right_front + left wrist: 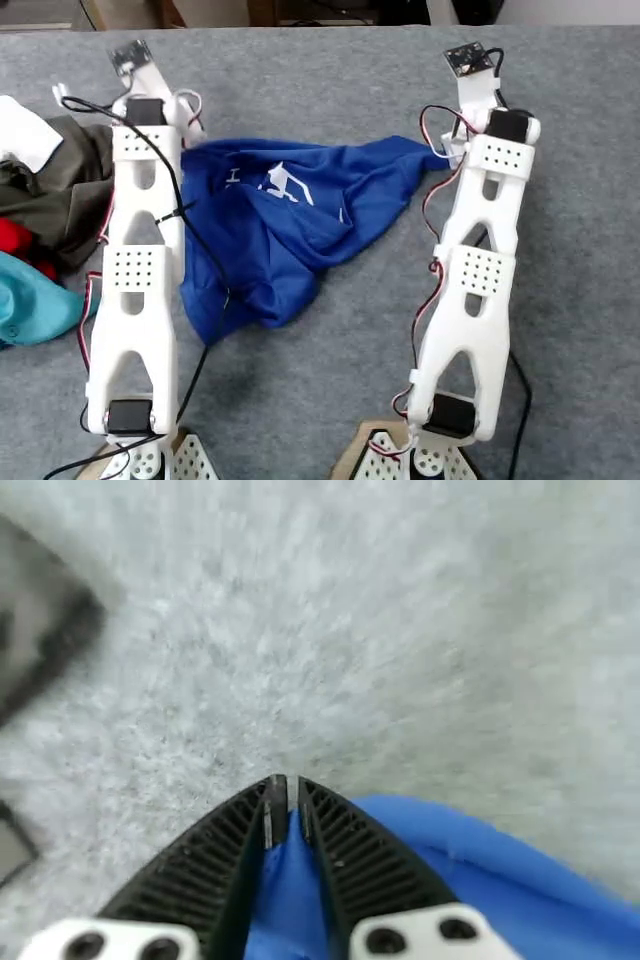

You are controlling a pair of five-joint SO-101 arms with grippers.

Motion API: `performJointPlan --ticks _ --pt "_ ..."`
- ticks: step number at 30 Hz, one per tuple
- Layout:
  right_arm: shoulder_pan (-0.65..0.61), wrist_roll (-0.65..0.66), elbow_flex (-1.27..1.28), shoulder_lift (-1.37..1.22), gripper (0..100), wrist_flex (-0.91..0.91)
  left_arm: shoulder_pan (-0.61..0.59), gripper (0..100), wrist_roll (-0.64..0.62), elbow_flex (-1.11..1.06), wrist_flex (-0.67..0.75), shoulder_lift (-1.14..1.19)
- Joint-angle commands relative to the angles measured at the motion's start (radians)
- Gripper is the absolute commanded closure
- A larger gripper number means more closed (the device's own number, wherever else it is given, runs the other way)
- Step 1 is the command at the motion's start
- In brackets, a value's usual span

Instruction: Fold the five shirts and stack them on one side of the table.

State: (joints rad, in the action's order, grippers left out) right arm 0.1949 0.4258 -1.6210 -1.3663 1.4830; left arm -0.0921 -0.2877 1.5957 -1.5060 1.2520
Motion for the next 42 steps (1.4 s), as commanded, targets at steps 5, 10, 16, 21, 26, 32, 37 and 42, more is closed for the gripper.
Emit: performJointPlan --ticks 5,10,16,21,26,32,37,42 --pt "-0.067 0.000 -0.047 0.352 99.5 0.008 0.008 98 -0.018 0.075 -0.089 -0.292" --pt "-0.084 0.000 -0.047 0.578 99.5 0.006 0.002 98 -0.018 0.075 -0.121 -0.493" --pt "-0.076 -0.072 -0.047 0.812 99.5 -0.103 0.000 98 -0.011 0.068 -0.160 -0.766" --pt "-0.082 -0.071 -0.042 0.863 99.4 -0.054 0.011 98 -0.017 -0.060 -0.180 -0.809" --pt "-0.051 -0.069 0.024 0.719 99.4 0.127 0.074 98 -0.015 -0.361 -0.180 -0.693" --pt "0.036 -0.069 0.019 0.427 99.4 0.149 0.213 98 -0.009 -0.552 -0.215 -0.596" --pt "0.077 -0.072 -0.048 0.202 99.4 0.141 0.319 96 -0.009 -0.629 -0.215 -0.495" --pt "0.077 -0.077 -0.045 0.079 99.4 0.103 0.368 78 -0.018 -0.684 -0.216 -0.390"
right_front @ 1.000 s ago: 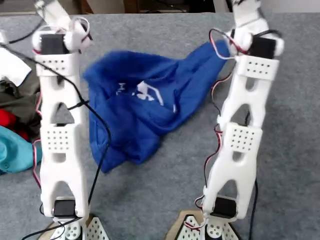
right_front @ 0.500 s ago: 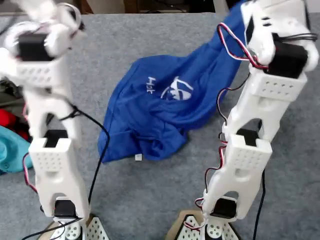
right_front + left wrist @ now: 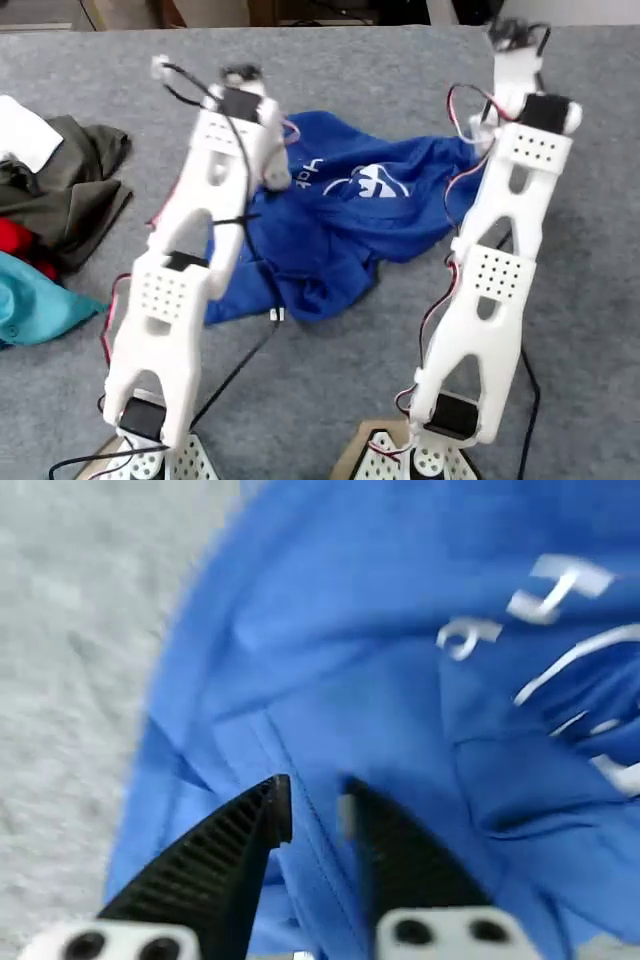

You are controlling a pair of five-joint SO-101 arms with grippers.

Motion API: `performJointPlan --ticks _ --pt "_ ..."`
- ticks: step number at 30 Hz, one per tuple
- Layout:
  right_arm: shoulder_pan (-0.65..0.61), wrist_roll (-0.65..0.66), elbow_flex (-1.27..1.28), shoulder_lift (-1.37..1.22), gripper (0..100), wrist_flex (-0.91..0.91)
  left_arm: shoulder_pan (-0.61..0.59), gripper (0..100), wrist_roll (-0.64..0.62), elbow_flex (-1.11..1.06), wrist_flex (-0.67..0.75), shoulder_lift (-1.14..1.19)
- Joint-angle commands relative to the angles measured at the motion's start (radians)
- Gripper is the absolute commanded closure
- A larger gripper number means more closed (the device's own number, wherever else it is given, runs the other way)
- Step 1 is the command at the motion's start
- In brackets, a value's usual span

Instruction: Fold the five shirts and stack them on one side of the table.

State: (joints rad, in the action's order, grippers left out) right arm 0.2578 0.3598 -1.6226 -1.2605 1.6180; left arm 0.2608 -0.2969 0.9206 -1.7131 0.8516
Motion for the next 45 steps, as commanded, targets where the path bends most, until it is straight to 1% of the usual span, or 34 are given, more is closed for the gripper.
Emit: performJointPlan --ticks 1,3,5,6,7,9,11,15,19,23,26,29,31,34,37,41,44,45 --pt "0.015 -0.011 -0.044 -0.039 99.4 -0.041 0.015 78 -0.003 -0.011 -0.009 0.024" --pt "0.013 -0.011 -0.044 -0.061 99.4 -0.066 0.015 85 0.008 -0.014 -0.009 0.044" --pt "0.013 -0.012 -0.044 -0.081 99.4 -0.097 0.015 97 0.052 -0.023 -0.011 0.062" --pt "0.013 -0.012 -0.044 -0.088 99.4 -0.110 0.017 99 0.072 -0.035 -0.023 0.067" --pt "0.013 -0.012 -0.044 -0.096 99.4 -0.121 0.018 97 0.086 -0.052 -0.041 0.070" --pt "0.013 -0.012 -0.044 -0.104 99.4 -0.133 0.023 99 0.114 -0.112 -0.046 0.067" --pt "0.013 -0.012 -0.044 -0.104 99.4 -0.141 0.035 98 0.141 -0.184 -0.046 0.064" --pt "0.012 -0.009 -0.044 -0.105 99.4 -0.157 0.081 98 0.140 -0.321 -0.046 0.039" --pt "0.012 -0.005 -0.044 -0.105 99.4 -0.163 0.164 98 0.137 -0.474 -0.043 -0.070" --pt "0.015 -0.005 -0.044 -0.105 99.4 -0.178 0.249 98 0.106 -0.697 0.044 -0.208" --pt "0.015 -0.005 -0.044 -0.104 99.4 -0.178 0.327 98 0.104 -0.948 0.160 -0.321" --pt "0.015 -0.005 -0.044 -0.104 99.4 -0.178 0.382 98 0.104 -1.197 0.278 -0.467" --pt "0.015 -0.003 -0.044 -0.104 99.4 -0.178 0.410 98 0.114 -1.323 0.328 -0.581" --pt "0.015 -0.003 -0.044 -0.104 99.4 -0.178 0.397 98 0.114 -1.405 0.373 -0.763" --pt "0.015 -0.003 -0.044 -0.104 99.4 -0.178 0.341 98 0.114 -1.401 0.397 -0.920" --pt "0.015 -0.003 -0.044 -0.104 99.4 -0.178 0.218 98 0.115 -1.295 0.411 -1.058" --pt "0.013 -0.003 -0.044 -0.105 99.4 -0.178 0.120 98 0.115 -1.165 0.422 -1.079" --pt "0.013 -0.003 -0.044 -0.105 99.4 -0.178 0.084 98 0.123 -1.132 0.448 -1.078"
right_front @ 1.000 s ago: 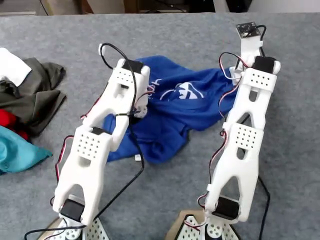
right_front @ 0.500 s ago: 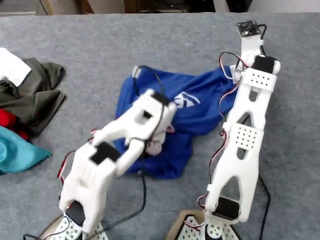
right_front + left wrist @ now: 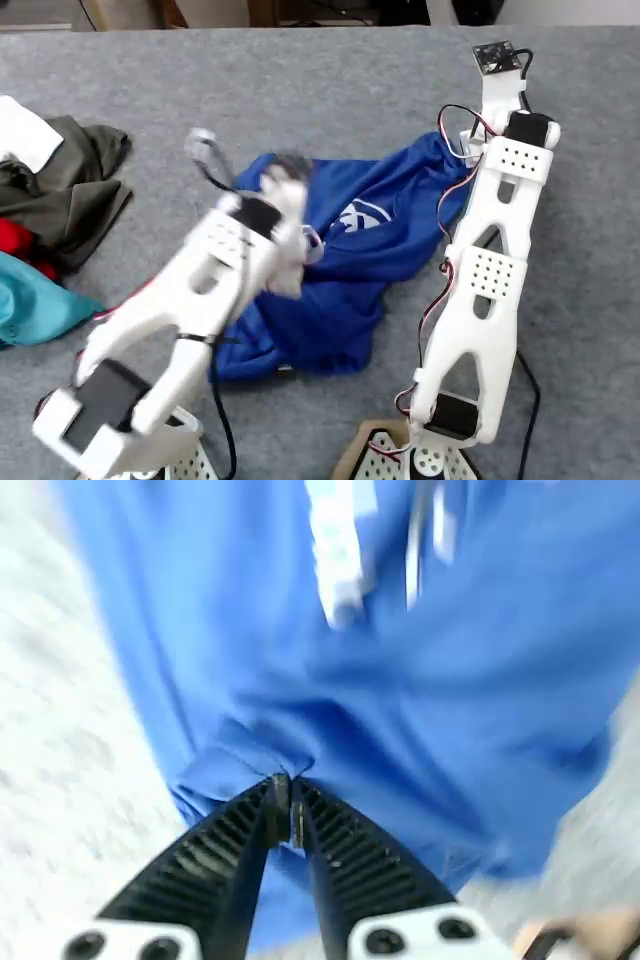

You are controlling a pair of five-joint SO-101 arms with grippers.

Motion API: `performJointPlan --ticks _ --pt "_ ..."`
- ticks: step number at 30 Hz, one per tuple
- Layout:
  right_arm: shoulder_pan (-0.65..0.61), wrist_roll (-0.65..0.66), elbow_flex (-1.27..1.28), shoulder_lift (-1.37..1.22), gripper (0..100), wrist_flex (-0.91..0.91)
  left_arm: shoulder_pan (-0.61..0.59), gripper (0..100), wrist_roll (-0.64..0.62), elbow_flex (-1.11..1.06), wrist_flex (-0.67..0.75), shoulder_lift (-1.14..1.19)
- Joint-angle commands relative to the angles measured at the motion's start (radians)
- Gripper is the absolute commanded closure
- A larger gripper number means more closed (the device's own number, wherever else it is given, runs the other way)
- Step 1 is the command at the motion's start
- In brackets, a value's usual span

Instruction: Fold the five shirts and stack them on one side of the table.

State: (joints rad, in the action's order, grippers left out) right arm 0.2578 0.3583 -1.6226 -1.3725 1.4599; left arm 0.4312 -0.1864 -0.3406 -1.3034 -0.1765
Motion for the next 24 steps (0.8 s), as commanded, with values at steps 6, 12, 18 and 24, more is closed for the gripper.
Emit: performJointPlan --ticks 6,12,18,24 --pt "0.010 -0.002 -0.044 0.004 99.4 -0.020 -0.284 87 0.017 0.164 0.390 0.084" --pt "0.010 -0.002 -0.044 0.004 99.4 -0.020 -0.308 79 -0.055 0.296 0.354 0.302" --pt "0.007 -0.002 -0.044 0.004 99.4 -0.020 -0.321 79 -0.091 0.482 0.382 0.515" --pt "0.007 -0.002 -0.044 0.002 99.4 -0.020 -0.370 79 -0.114 0.875 0.345 0.869"
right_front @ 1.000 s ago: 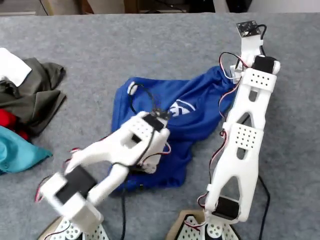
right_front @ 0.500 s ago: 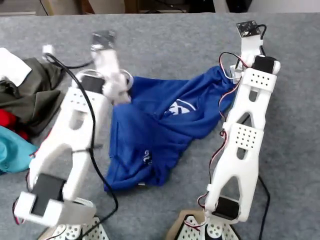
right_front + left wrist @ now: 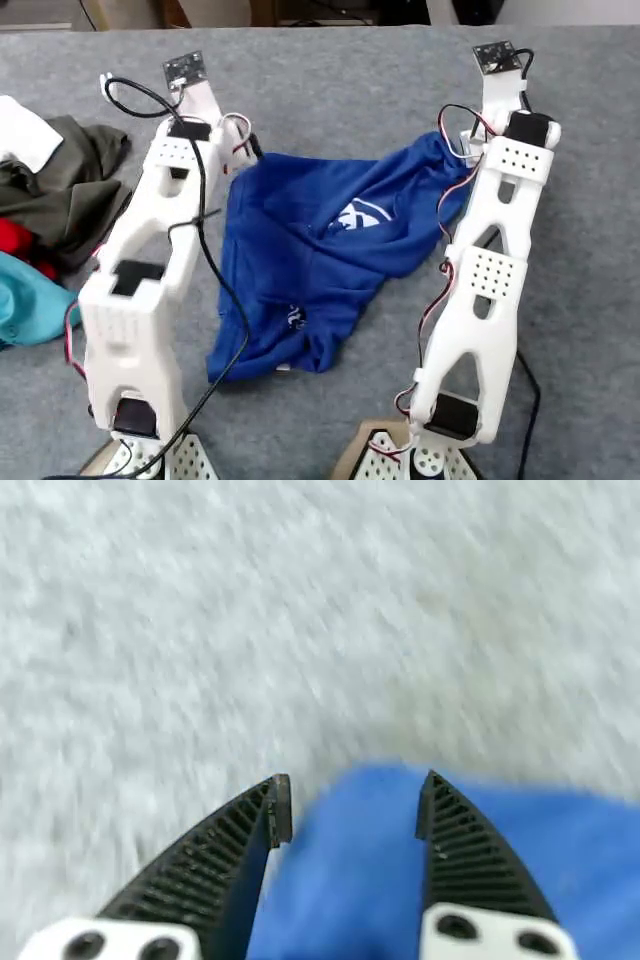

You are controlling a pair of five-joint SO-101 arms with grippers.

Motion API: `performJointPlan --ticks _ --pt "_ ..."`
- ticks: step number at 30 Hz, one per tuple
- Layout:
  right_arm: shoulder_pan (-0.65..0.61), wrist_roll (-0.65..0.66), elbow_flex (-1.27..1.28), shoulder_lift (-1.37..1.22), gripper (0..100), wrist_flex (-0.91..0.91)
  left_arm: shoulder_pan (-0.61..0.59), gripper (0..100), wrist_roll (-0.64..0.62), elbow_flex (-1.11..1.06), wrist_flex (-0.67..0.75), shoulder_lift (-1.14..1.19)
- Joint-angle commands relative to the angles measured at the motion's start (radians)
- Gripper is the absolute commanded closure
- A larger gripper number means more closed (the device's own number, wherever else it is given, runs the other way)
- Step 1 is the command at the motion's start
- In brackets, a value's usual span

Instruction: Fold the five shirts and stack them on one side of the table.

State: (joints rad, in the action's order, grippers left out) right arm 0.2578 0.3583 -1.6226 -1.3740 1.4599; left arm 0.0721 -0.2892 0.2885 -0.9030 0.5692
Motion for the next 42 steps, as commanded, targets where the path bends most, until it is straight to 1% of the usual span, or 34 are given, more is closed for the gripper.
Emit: performJointPlan --ticks 1,6,10,15,17,20,25,29,33,36,40,42 --pt "0.007 -0.002 -0.044 0.004 99.4 -0.020 -0.011 79 -0.015 0.336 -0.097 0.186" --pt "0.007 -0.002 -0.042 0.004 99.4 -0.020 -0.008 79 -0.112 0.786 -0.285 0.473" --pt "0.007 -0.002 -0.042 0.004 99.4 -0.020 0.034 79 -0.117 1.096 -0.491 0.650" --pt "0.007 -0.002 -0.042 0.004 99.4 -0.020 0.074 79 -0.109 1.378 -0.756 0.756" --pt "0.007 -0.002 -0.042 0.004 99.4 -0.020 0.066 79 -0.103 1.386 -0.802 0.751" --pt "0.007 0.000 -0.041 0.004 99.4 -0.020 0.054 79 -0.058 1.367 -0.856 0.693" --pt "0.007 0.000 -0.041 0.004 99.4 -0.020 0.055 79 -0.052 1.261 -0.856 0.599" --pt "0.007 0.000 -0.039 0.004 99.4 -0.020 0.095 79 -0.051 1.131 -0.852 0.561" --pt "0.007 0.000 -0.038 0.004 99.4 -0.020 0.135 79 -0.058 1.003 -0.746 0.602" --pt "0.007 0.000 -0.036 0.004 99.4 -0.020 0.144 79 -0.063 1.000 -0.680 0.621" --pt "0.005 0.000 -0.036 0.004 99.4 -0.020 0.138 80 -0.172 1.062 -0.643 0.633" --pt "0.005 0.000 -0.036 0.004 99.4 -0.020 0.137 85 -0.201 1.063 -0.626 0.633"
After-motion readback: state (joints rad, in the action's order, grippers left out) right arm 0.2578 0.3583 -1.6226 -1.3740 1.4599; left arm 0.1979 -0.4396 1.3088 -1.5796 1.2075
